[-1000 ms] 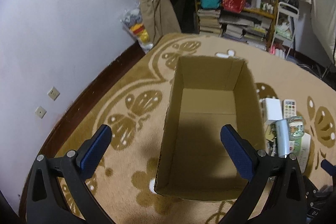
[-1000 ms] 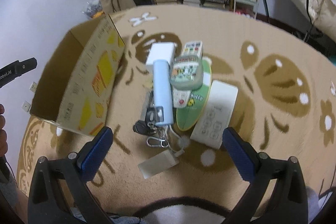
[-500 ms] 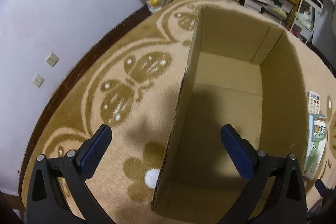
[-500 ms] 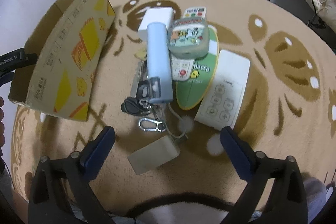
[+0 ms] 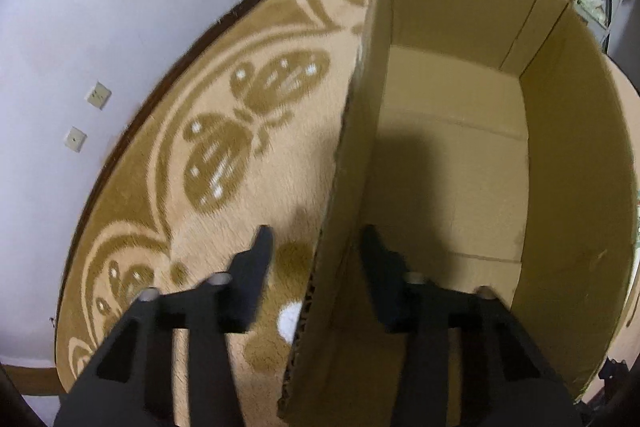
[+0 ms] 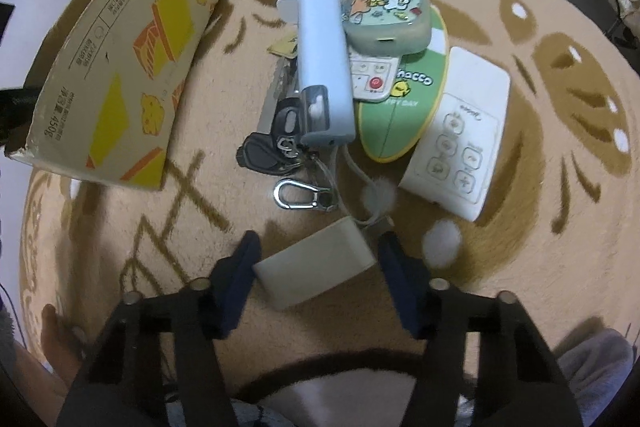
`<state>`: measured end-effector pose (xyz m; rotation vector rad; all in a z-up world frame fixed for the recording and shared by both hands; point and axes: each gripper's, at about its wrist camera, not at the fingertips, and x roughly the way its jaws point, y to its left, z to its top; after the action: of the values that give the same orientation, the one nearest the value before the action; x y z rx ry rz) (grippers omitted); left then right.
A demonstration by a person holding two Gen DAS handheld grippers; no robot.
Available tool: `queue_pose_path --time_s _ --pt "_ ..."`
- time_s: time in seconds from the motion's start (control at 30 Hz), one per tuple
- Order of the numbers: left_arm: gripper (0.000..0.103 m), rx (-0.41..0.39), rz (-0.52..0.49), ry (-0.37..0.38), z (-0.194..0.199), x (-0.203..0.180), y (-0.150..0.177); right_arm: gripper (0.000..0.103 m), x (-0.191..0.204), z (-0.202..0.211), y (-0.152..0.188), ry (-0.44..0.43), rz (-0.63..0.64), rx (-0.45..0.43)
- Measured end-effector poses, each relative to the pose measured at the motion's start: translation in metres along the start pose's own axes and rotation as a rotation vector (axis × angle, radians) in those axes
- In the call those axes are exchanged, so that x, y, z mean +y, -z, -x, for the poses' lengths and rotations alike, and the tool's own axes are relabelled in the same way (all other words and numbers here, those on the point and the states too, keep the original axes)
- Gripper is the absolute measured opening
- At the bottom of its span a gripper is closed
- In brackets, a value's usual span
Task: Organize rigid objects
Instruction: 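Clamp the box wall with the left tool while the right tool grasps the grey block, then carry the grey block into the box with the right tool and release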
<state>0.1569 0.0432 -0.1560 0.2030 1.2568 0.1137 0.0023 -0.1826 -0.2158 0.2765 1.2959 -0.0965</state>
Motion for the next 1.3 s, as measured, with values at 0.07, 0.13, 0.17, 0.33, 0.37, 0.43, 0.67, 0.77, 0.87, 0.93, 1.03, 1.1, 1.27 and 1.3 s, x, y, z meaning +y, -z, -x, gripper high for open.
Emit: queue_pose_path --time_s 0.07,0.13,0.17,0.33,0.37,0.43,0.67,0.77,0.87,0.93,1.03,1.1,1.27,1.3 --pt "0.03 0.018 0.01 0.013 -0.004 0.001 0.001 0.059 0.002 -0.001 0.0 0.011 0.006 -0.01" --pt "0.025 0.013 0.008 0.018 -0.003 -0.001 0.001 0.059 0.003 -0.002 0.002 0.014 0.003 -0.024" --pt "0.019 0.015 0.005 0.022 -0.002 -0.002 0.002 0.059 0.002 -0.001 0.002 0.018 0.005 -0.028" --pt "0.017 0.015 -0.011 0.02 0.001 -0.007 0.003 0.056 -0.004 0.011 0.001 0.026 -0.017 -0.074" --pt "0.017 0.015 -0.006 0.024 0.002 -0.006 0.004 0.056 -0.004 0.011 0.0 0.028 -0.024 -0.08" --pt "0.017 0.017 0.0 0.029 0.002 -0.005 0.003 0.056 -0.004 0.014 0.001 0.028 -0.034 -0.089" --pt "0.017 0.011 -0.004 0.027 0.001 -0.003 0.004 0.056 -0.018 0.036 -0.005 0.028 -0.04 -0.158" --pt "0.017 0.011 0.0 0.031 0.001 -0.002 0.003 0.056 -0.017 0.045 -0.007 0.035 -0.036 -0.197" --pt "0.017 0.012 0.0 0.03 0.001 -0.002 0.003 0.056 -0.018 0.061 -0.013 0.028 -0.035 -0.239" --pt "0.017 0.015 0.002 0.031 0.0 -0.002 0.003 0.056 -0.015 0.073 -0.023 0.029 -0.017 -0.286" --pt "0.017 0.016 0.007 0.037 0.0 -0.001 0.002 0.056 -0.006 0.09 -0.041 0.038 0.012 -0.354" --pt "0.017 0.016 0.005 0.035 0.0 -0.001 0.002 0.056 -0.003 0.105 -0.049 0.021 0.015 -0.393" --pt "0.017 0.015 -0.002 0.031 0.0 -0.003 0.003 0.056 0.025 0.127 -0.077 -0.021 0.071 -0.474" --pt "0.017 0.015 -0.002 0.031 0.0 -0.004 0.003 0.056 0.036 0.129 -0.087 -0.033 0.091 -0.488"
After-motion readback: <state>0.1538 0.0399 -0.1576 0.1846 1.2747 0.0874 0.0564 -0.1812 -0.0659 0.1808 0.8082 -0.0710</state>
